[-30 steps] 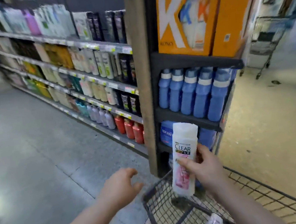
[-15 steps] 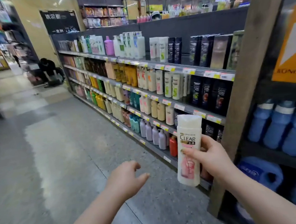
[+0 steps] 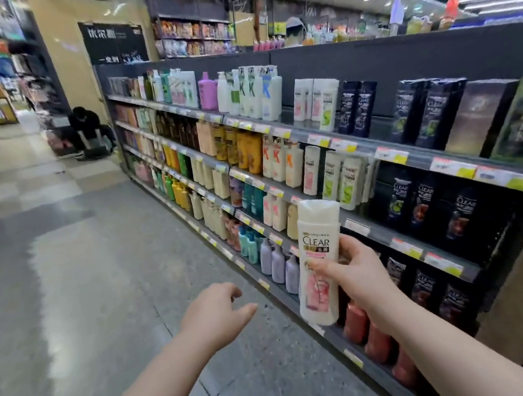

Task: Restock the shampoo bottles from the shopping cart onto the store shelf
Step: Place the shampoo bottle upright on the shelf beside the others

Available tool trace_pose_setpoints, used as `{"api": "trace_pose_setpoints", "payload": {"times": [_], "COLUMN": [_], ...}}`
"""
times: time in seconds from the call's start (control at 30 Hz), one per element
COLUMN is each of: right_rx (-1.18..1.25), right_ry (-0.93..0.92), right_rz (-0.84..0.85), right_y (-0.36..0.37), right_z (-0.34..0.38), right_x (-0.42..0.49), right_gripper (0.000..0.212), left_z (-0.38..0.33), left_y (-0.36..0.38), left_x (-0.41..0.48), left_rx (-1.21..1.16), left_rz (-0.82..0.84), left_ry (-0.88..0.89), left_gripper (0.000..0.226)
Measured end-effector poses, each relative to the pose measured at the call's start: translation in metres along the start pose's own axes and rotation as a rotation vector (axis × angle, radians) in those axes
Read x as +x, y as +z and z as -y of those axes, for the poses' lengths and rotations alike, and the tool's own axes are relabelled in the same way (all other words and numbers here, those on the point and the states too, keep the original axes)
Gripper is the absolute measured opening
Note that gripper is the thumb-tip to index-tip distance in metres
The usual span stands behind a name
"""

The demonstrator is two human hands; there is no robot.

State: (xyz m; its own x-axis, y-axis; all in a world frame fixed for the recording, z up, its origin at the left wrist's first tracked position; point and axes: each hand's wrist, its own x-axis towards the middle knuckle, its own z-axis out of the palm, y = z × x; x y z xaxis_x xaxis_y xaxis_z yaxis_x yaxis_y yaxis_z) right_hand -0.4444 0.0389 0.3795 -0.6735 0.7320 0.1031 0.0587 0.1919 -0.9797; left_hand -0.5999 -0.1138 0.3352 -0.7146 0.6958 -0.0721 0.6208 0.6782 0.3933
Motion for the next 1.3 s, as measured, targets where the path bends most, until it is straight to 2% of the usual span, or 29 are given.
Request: {"api": "trace_pose_setpoints", "payload": {"times": [0.13, 0.33, 0.57, 0.97, 1.17, 1.3], "right_rx": [0.043, 0.015, -0.030, -0.080, -0.145, -0.175], "right_ry": [0.005, -0.016, -0.050, -0.043, -0.020, -0.038], "right_rz": [0.026, 0.058, 0.033, -0.258, -0.436, -0.526], "right_y": [0.017, 0.037, 0.060, 0.117, 0.109, 0.084], "right_z": [-0.008, -0.004, 0.003, 0.003, 0.013, 0.025], "right_x": [0.087, 0.220, 0.328, 0.508, 0.571, 0.617], "right_gripper": [0.033, 0.033, 0.029, 0.029, 0.031, 0.028], "left_z": [0.010, 0.009, 0.015, 0.048, 0.017, -0.016], "left_y": [-0.020, -0.059, -0.079, -0.120, -0.126, -0.124], "left_x": [0.086, 0.207, 0.322, 0.557, 0.645, 0.695], "left_rx": [0.031, -0.019, -0.039, -0.006, -0.068, -0.027], "left_rz": [-0.005, -0.097, -0.082, -0.007, 0.080, 0.039], "left_ry": [-0.036, -0.061, -0.040, 0.200, 0.395, 0.518], "left_gripper": [0.047, 0.049, 0.039, 0.040, 0.054, 0.056]}}
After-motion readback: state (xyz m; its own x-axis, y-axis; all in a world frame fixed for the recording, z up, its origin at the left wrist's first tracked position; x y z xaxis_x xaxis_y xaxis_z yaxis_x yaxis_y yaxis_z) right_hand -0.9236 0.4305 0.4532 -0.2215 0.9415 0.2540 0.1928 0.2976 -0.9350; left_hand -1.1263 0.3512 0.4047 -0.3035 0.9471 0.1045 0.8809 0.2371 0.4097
